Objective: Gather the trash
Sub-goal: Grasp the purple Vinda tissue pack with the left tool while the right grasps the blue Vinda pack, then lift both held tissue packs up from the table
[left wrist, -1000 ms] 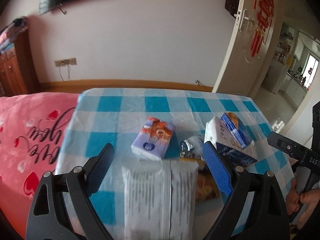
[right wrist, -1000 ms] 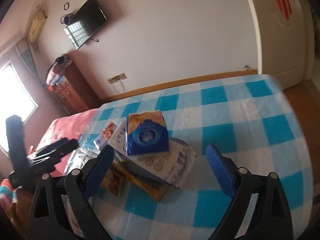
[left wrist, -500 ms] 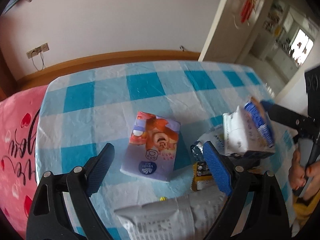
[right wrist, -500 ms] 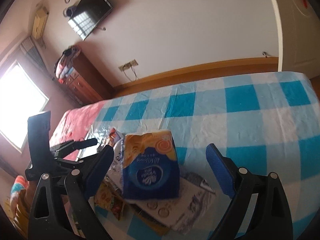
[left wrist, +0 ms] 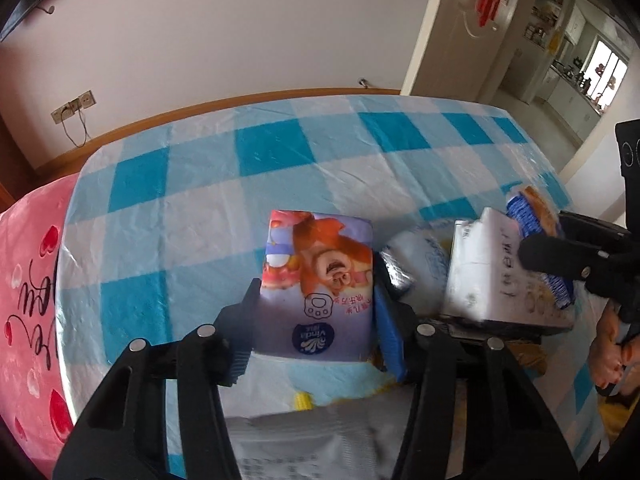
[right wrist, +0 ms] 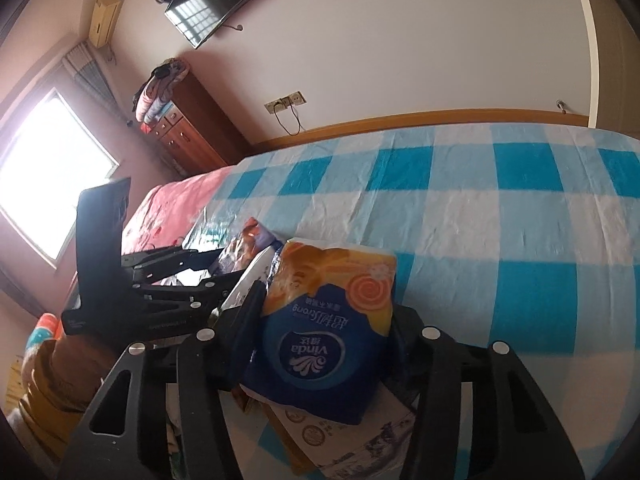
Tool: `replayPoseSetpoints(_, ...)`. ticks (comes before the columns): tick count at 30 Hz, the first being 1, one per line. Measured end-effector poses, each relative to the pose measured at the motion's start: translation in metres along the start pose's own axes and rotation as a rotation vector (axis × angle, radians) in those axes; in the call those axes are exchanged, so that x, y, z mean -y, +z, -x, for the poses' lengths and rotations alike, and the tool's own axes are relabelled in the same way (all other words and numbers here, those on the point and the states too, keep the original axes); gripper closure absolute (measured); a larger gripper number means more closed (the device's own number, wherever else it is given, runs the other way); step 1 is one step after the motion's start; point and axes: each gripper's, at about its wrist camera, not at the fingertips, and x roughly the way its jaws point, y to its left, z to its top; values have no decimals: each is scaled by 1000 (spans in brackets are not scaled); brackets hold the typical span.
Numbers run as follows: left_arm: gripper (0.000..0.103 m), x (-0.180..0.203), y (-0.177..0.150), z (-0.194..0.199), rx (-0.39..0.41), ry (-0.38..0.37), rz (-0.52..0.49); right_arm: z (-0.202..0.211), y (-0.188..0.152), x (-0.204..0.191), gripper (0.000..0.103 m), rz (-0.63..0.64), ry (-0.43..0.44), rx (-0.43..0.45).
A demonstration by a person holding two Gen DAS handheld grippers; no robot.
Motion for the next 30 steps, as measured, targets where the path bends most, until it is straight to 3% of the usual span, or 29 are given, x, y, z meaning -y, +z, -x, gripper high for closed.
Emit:
replayPoseSetpoints(8,50,21,-28,16,-4,-36,-16,25,-44,-6,49,-37,6,-1)
replayPoseSetpoints(17,51,57,-74,38,-1,-88,-34,61,-103,-35,50,-11,-50,33)
replayPoseSetpoints(30,51,57,-99,60,80,-92,77,87,-133,-62,60,63,-189,150)
